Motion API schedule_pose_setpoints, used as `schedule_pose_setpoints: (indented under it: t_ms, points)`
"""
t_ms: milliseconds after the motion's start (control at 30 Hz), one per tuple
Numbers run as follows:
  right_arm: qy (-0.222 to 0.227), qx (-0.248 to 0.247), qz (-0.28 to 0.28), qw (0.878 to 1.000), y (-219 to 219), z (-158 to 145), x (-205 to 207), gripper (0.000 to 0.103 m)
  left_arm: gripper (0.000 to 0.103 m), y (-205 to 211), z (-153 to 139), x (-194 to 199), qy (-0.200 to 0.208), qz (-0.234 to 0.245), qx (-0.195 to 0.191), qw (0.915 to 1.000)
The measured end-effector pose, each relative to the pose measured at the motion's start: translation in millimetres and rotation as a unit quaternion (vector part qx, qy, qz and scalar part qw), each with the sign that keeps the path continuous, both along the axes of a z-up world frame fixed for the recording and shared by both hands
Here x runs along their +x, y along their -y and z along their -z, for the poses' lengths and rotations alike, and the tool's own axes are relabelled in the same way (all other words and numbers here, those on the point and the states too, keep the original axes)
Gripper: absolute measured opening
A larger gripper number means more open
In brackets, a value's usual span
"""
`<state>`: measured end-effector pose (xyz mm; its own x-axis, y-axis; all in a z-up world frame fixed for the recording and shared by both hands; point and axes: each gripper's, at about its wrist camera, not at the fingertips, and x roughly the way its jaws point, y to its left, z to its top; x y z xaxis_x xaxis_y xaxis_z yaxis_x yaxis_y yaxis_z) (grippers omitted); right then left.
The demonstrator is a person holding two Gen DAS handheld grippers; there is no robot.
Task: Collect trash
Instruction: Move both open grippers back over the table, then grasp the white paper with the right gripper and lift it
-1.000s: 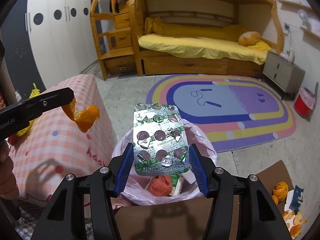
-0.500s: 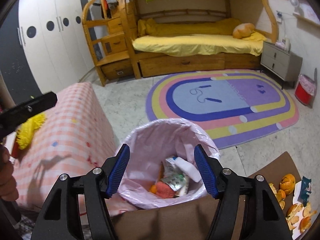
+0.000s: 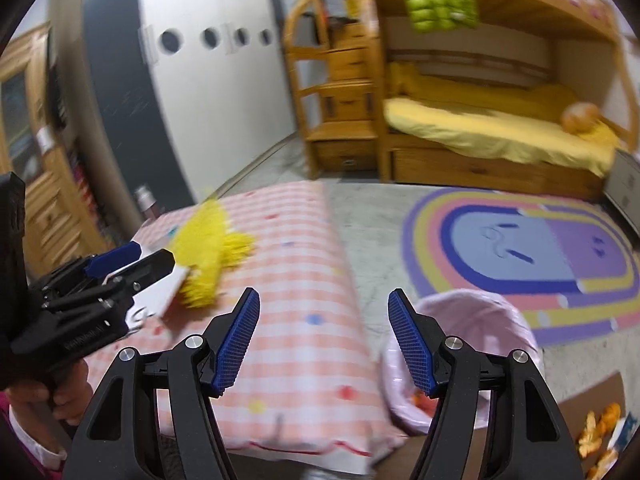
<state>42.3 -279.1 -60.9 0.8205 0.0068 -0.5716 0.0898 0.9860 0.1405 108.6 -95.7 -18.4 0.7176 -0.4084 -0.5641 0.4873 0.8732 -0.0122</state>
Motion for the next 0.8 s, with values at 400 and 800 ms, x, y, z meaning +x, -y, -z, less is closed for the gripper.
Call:
schedule_pose_setpoints:
  t_ms: [400,800]
  points:
    - [-0.032,-0.014,-0.102,0.994,-88.8,13.9,60.4,0.066,0.064,-140.3,16.1,23.6,-0.032,-0.169,0.032,0.9846]
    - [-0.065,-0.017,-0.151,0.986,-118.9,45.8,77.2,0.046,0.064,-160.2,34.0,33.4,-0.064,-0.191,0.054,0.9781]
